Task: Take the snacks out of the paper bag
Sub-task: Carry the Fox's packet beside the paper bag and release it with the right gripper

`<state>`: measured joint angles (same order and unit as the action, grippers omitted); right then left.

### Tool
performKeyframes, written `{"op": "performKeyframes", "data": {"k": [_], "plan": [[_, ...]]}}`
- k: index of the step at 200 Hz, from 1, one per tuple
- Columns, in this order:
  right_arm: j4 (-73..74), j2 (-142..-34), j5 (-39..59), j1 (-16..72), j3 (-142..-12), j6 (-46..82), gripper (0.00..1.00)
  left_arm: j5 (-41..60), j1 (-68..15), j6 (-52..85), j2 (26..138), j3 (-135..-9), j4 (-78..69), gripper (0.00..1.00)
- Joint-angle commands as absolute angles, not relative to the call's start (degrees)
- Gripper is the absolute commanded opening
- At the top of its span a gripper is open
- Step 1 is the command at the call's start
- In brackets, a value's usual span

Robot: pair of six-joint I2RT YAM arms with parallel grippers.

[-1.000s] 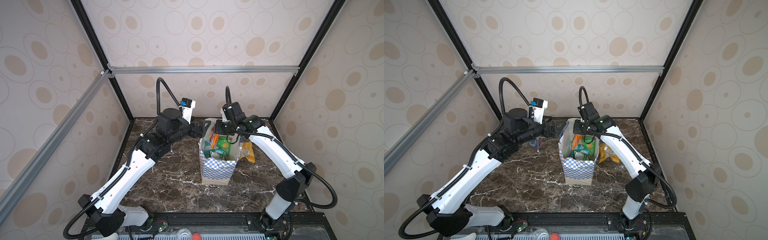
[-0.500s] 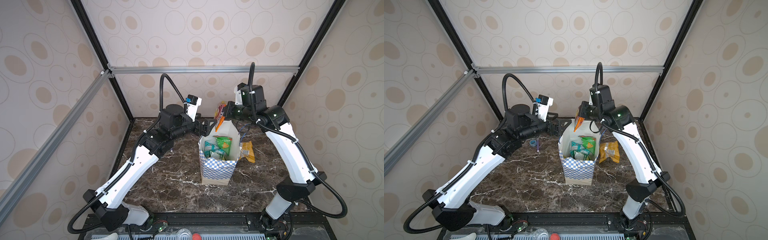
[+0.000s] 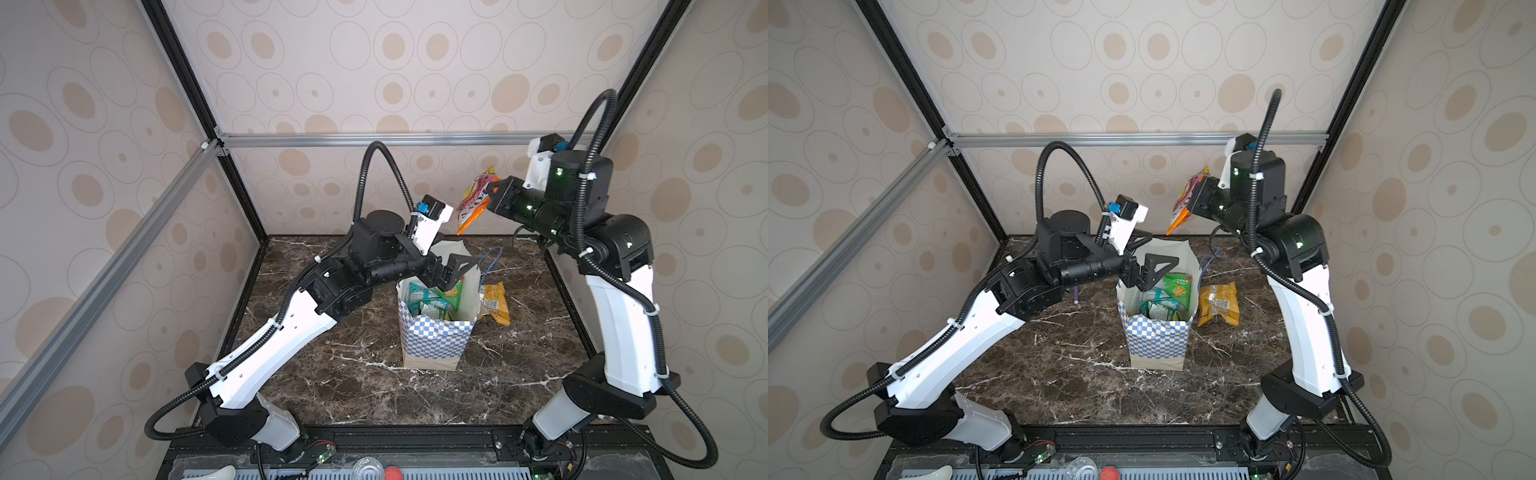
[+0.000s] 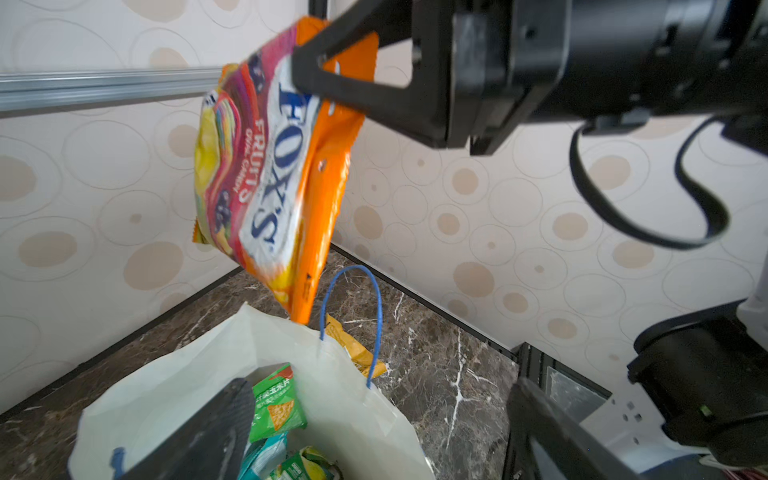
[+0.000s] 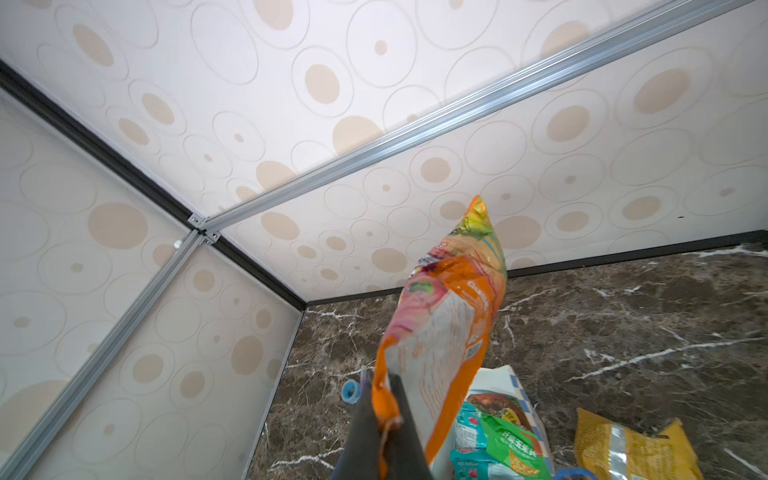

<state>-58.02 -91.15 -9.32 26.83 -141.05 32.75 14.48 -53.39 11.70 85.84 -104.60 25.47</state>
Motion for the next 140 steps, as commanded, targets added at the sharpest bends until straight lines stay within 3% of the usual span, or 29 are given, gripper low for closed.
{"op": "performKeyframes", "data": {"k": [1, 65, 140], "plan": [[-57.60, -84.97, -12.20, 23.48, -138.23, 33.54, 0.00, 13.64, -56.91, 7.20, 87.19, -107.30, 26.54, 0.96], [-57.98, -67.55, -0.82, 6.09, -111.84, 43.99, 0.00, 12.94, -59.59, 4.08, 90.94, -110.22, 29.44, 0.96], [-47.26, -55.71, 11.01, 1.80, -72.18, 51.44, 0.00, 9.12, -59.60, 3.23, 92.78, -113.42, 32.08, 0.97]]}}
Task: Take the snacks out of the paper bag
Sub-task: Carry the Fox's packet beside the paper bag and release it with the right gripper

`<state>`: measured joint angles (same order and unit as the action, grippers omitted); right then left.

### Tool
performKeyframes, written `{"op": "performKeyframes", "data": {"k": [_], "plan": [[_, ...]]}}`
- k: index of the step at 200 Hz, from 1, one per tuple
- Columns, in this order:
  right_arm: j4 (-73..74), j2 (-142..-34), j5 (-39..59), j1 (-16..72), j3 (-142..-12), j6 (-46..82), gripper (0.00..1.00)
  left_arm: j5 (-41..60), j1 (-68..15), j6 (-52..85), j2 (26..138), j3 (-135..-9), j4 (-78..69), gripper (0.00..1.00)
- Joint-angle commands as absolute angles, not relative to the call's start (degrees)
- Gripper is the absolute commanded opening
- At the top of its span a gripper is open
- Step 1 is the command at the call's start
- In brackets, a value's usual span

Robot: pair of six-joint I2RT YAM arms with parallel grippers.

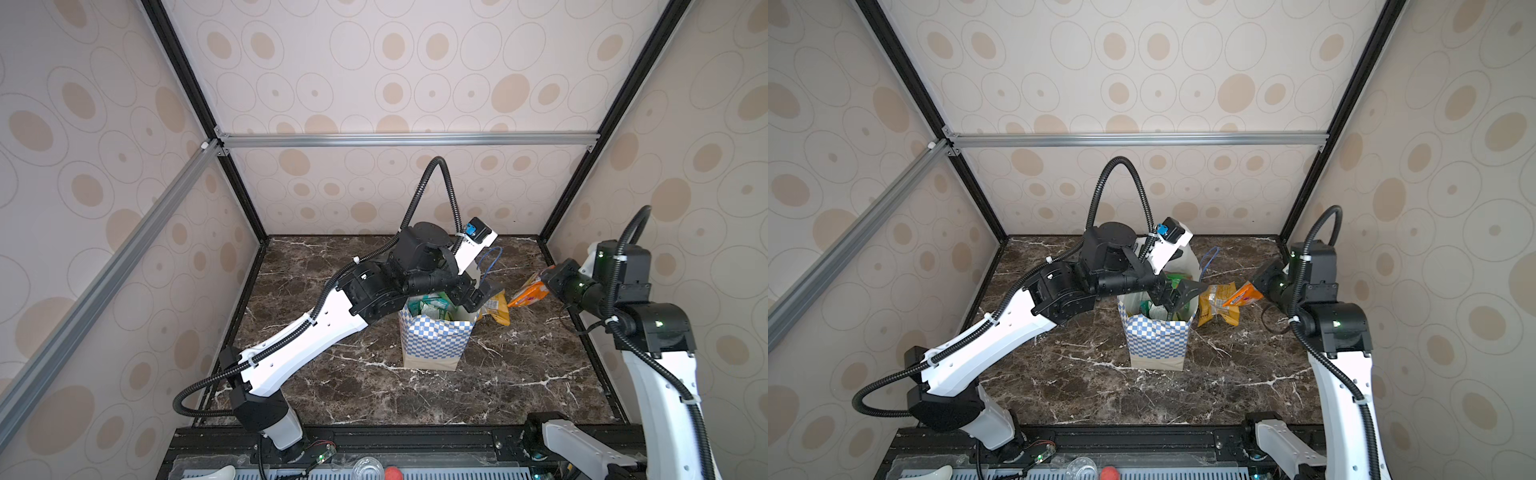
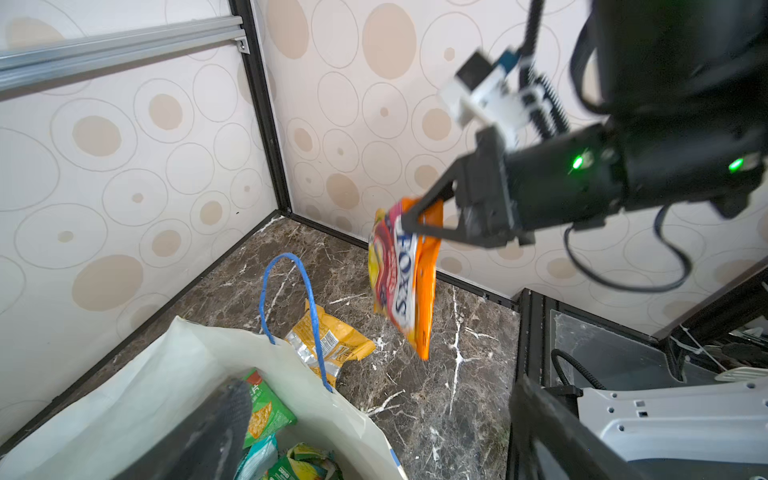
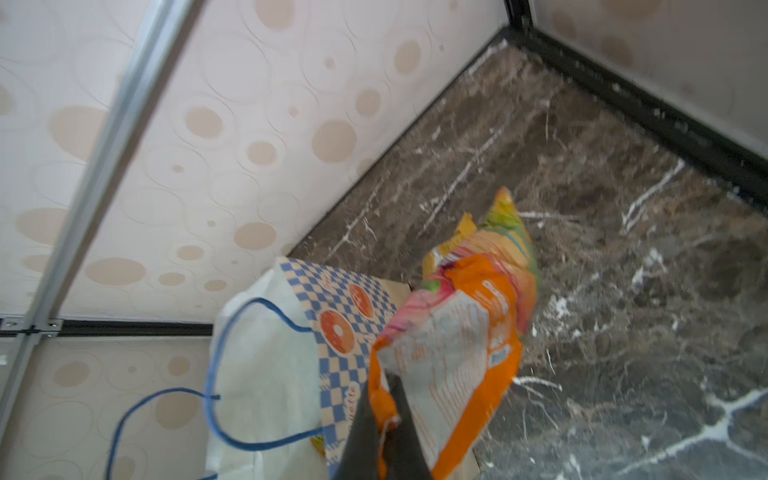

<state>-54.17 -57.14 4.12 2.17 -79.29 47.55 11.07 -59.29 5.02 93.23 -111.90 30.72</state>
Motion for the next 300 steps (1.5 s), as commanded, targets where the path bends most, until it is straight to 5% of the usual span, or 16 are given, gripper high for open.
{"op": "performKeyframes", "data": {"k": [1, 84, 134, 220, 281, 286, 300], "plan": [[-47.05, -55.67, 11.22, 1.82, -71.64, 51.43, 0.00, 9.00, -59.64, 3.28, 92.75, -113.27, 31.99, 0.97], [-30.47, -59.60, 26.81, 1.06, -55.27, 50.63, 0.00, 6.68, -59.59, 4.04, 89.58, -107.23, 27.33, 0.98], [-28.04, -58.27, 17.94, 0.88, -44.44, 45.24, 0.03, 6.11, -59.60, 3.42, 89.76, -106.59, 26.56, 0.98], [-30.54, -56.24, 7.99, 0.83, -33.46, 44.25, 0.46, 3.64, -59.54, 2.68, 91.47, -107.06, 28.43, 0.98], [-49.80, -54.44, -8.32, 0.83, -43.44, 44.12, 0.81, 1.93, -59.49, 2.55, 92.71, -109.45, 30.00, 0.98], [-51.52, -54.05, -9.68, 0.88, -45.12, 44.48, 0.96, 1.87, -59.58, 2.55, 92.88, -109.95, 30.28, 0.98], [-54.52, -53.25, -11.63, 0.87, -50.82, 44.19, 1.00, 1.78, -59.61, 2.55, 93.71, -111.85, 31.13, 0.98]]}}
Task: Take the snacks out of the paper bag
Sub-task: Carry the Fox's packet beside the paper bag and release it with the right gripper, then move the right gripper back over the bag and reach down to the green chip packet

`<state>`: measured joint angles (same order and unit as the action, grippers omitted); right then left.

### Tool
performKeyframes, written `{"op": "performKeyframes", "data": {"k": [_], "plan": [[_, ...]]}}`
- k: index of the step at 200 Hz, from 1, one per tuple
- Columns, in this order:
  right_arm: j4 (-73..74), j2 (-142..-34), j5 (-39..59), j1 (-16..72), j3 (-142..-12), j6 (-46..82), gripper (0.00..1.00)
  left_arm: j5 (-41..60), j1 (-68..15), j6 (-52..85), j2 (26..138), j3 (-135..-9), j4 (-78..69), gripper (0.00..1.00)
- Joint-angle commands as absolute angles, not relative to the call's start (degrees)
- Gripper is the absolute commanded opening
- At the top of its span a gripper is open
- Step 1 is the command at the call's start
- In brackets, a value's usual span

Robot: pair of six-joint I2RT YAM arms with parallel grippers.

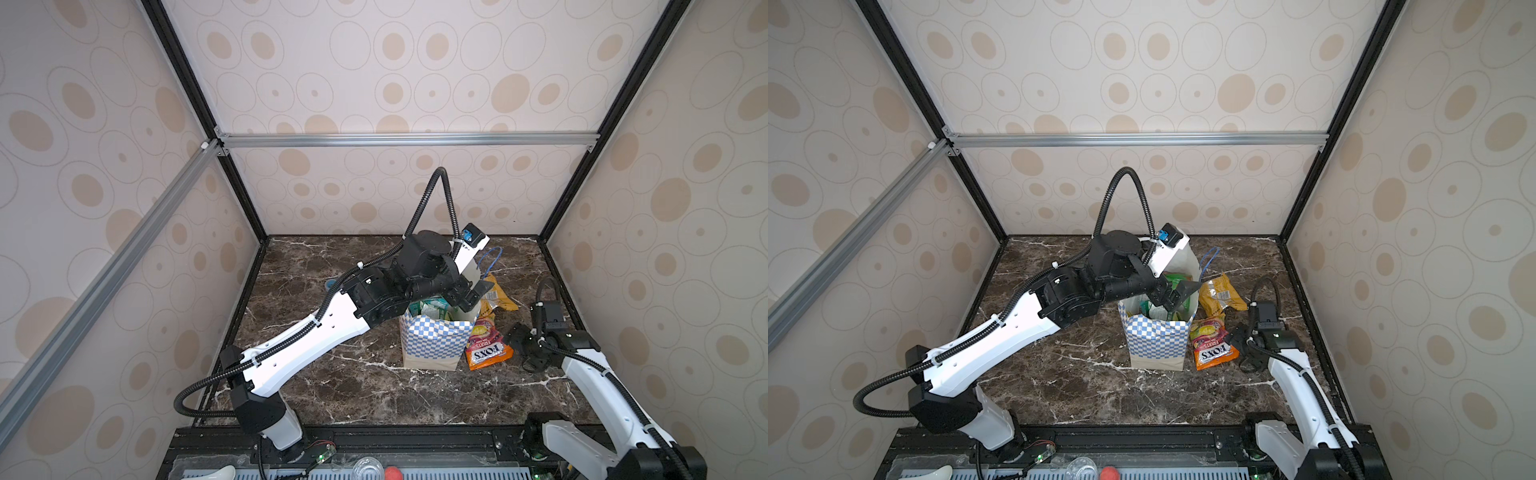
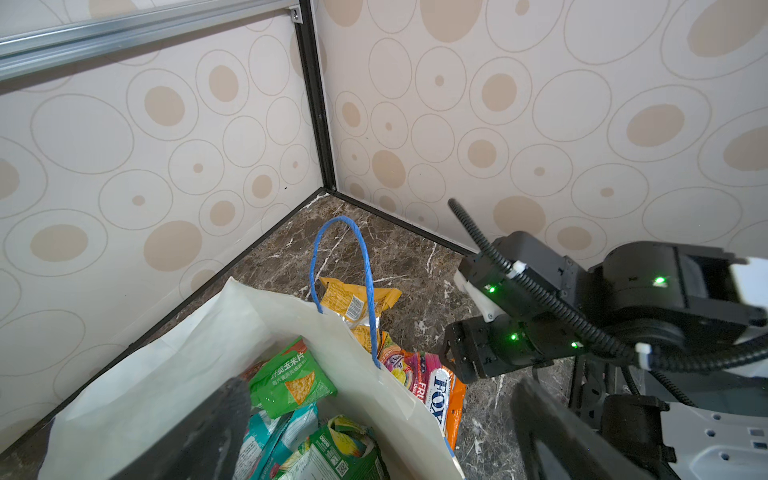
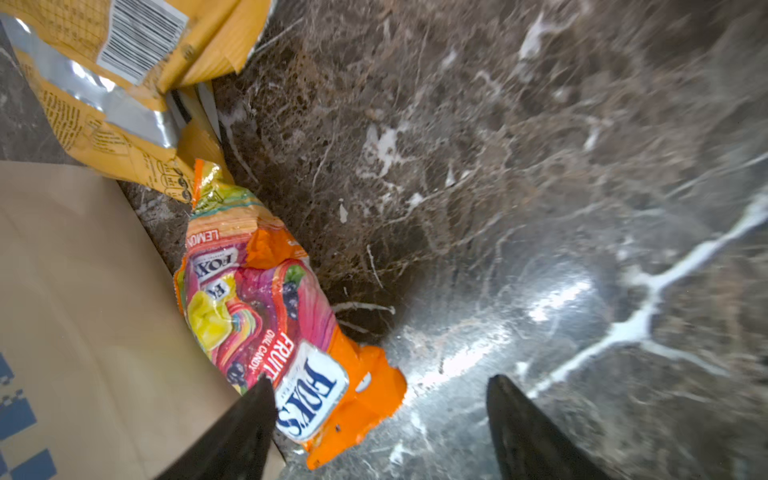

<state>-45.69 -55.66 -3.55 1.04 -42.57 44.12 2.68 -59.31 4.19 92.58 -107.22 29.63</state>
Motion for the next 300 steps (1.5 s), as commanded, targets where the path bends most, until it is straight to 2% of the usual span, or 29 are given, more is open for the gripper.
{"op": "performKeyframes", "data": {"k": [1, 21, 70, 96, 115, 146, 186, 216, 244, 300], "plan": [[-54.59, -53.25, -11.66, 0.83, -51.25, 44.16, 1.00, 1.81, -59.60, 2.55, 93.74, -112.00, 31.21, 0.98], [-54.93, -52.69, -9.85, 0.88, -59.52, 43.15, 1.00, 0.62, -59.59, 3.02, 94.65, -115.05, 32.42, 0.98], [-50.91, -56.64, 5.65, 0.99, -79.71, 44.01, 1.00, -8.64, -59.52, 6.10, 94.22, -121.40, 39.53, 0.98], [-53.65, -61.68, 9.86, 2.50, -92.23, 42.83, 0.93, -12.07, -58.32, 5.80, 94.57, -121.26, 40.52, 0.98], [-56.37, -65.60, 9.66, 6.35, -101.51, 39.79, 0.91, -12.35, -56.04, 5.45, 96.55, -122.18, 39.75, 0.98], [-66.56, -77.01, 2.41, 18.37, -121.84, 33.61, 0.89, -12.21, -51.69, 7.59, 99.36, -124.92, 41.72, 0.98], [-79.65, -95.92, 1.36, 27.82, -144.69, 30.42, 0.88, -8.95, -43.71, 12.62, 96.33, -117.14, 45.55, 0.98], [-82.83, -102.28, -1.02, 29.91, -144.67, 29.81, 0.86, -5.18, -37.53, 12.94, 88.18, -101.04, 35.33, 0.98], [-85.43, -106.47, -0.82, 30.06, -144.08, 30.76, 0.85, 2.53, -32.45, 15.91, 85.26, -94.48, 30.75, 0.98], [-91.45, -115.92, -3.98, 32.09, -145.47, 33.70, 0.87, 8.10, -29.30, 13.24, 86.39, -93.84, 30.04, 0.98]]}}
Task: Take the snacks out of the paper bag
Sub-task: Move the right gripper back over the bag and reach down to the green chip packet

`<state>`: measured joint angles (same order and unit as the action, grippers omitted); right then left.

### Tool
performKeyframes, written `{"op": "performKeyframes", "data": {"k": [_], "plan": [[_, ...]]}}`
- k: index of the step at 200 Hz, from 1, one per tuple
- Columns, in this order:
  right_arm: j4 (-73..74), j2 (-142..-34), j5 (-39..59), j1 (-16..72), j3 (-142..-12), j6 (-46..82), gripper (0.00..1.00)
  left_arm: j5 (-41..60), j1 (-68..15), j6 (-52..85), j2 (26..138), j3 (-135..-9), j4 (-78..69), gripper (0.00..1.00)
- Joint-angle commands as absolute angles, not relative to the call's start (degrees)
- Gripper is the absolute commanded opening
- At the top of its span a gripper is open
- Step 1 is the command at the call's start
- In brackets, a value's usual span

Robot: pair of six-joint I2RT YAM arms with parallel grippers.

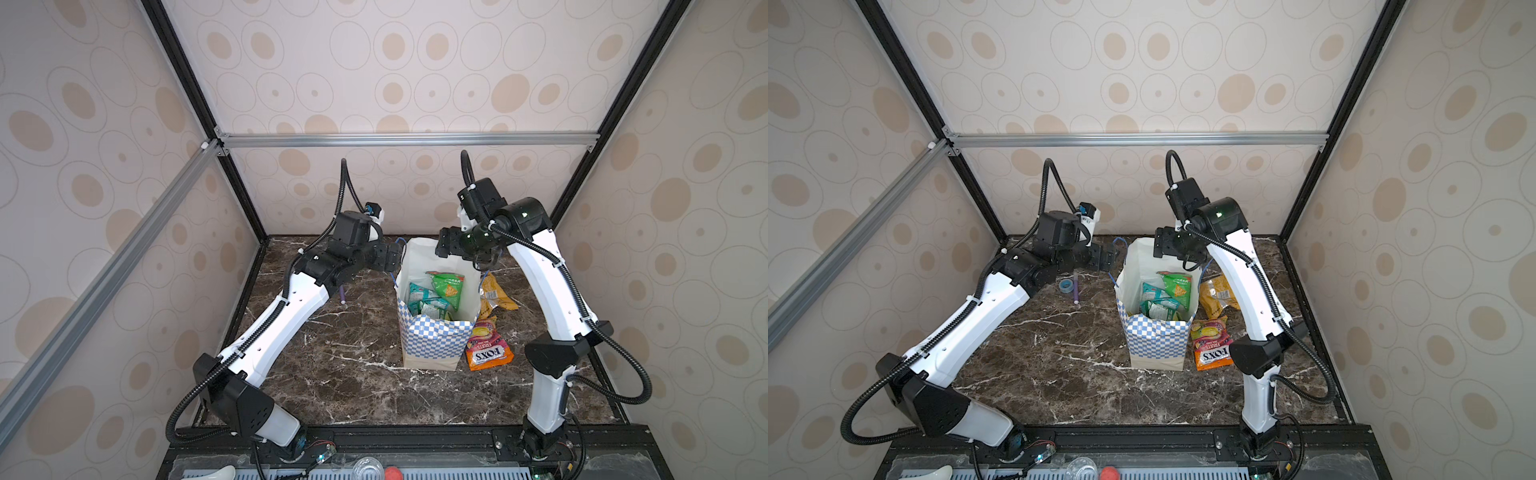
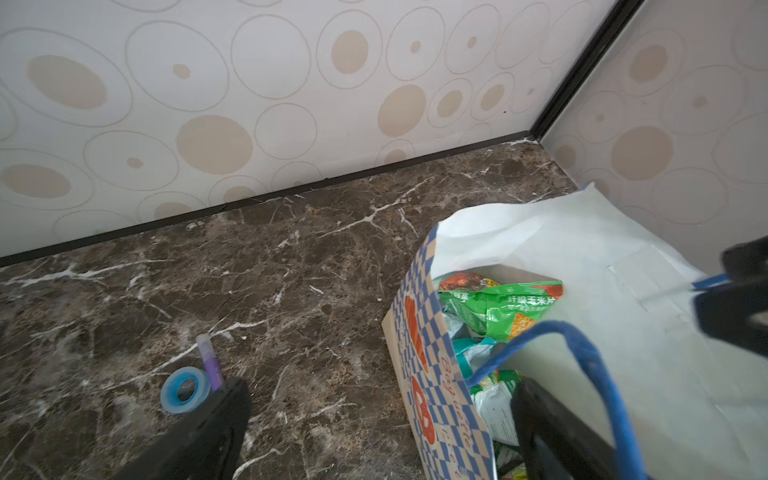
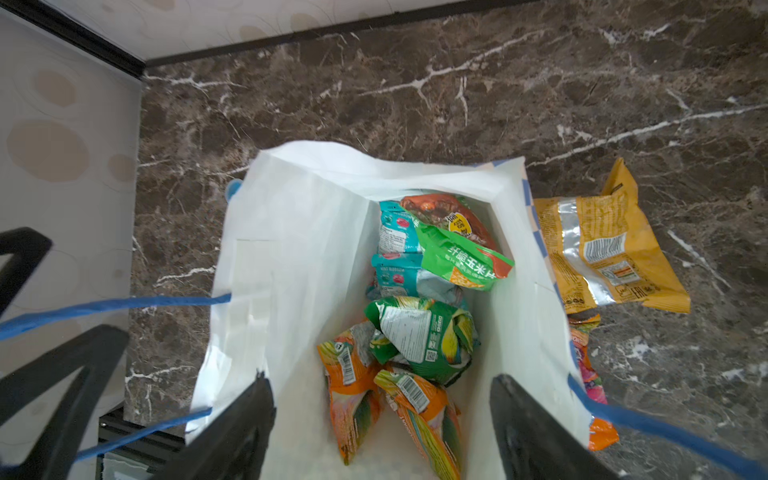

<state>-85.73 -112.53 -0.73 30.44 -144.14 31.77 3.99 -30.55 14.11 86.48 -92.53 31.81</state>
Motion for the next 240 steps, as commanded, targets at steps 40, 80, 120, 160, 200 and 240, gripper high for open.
{"op": "performKeyframes", "data": {"k": [40, 80, 120, 160, 200, 240], "plan": [[-92.05, -118.59, -15.97, 34.30, -140.16, 32.13, 0.93, 9.97, -28.47, 13.09, 86.81, -94.99, 29.04, 0.98], [-86.11, -118.41, -22.93, 34.35, -131.15, 29.81, 0.98, 10.63, -28.15, 13.03, 87.98, -96.67, 28.41, 0.98], [-65.54, -113.33, -23.65, 33.97, -113.39, 22.80, 1.00, 10.77, -27.96, 11.98, 87.89, -96.97, 28.41, 0.98], [-58.51, -113.12, -21.82, 32.68, -105.75, 20.41, 1.00, 9.76, -27.98, 10.89, 87.58, -97.71, 29.01, 0.98], [-49.61, -111.24, -17.35, 31.93, -97.53, 21.02, 0.95, 9.40, -27.97, 10.72, 87.28, -98.18, 29.90, 0.98], [-46.94, -109.99, -15.50, 31.81, -97.20, 21.53, 0.62, 9.16, -27.98, 10.36, 85.82, -97.05, 30.84, 0.98]]}}
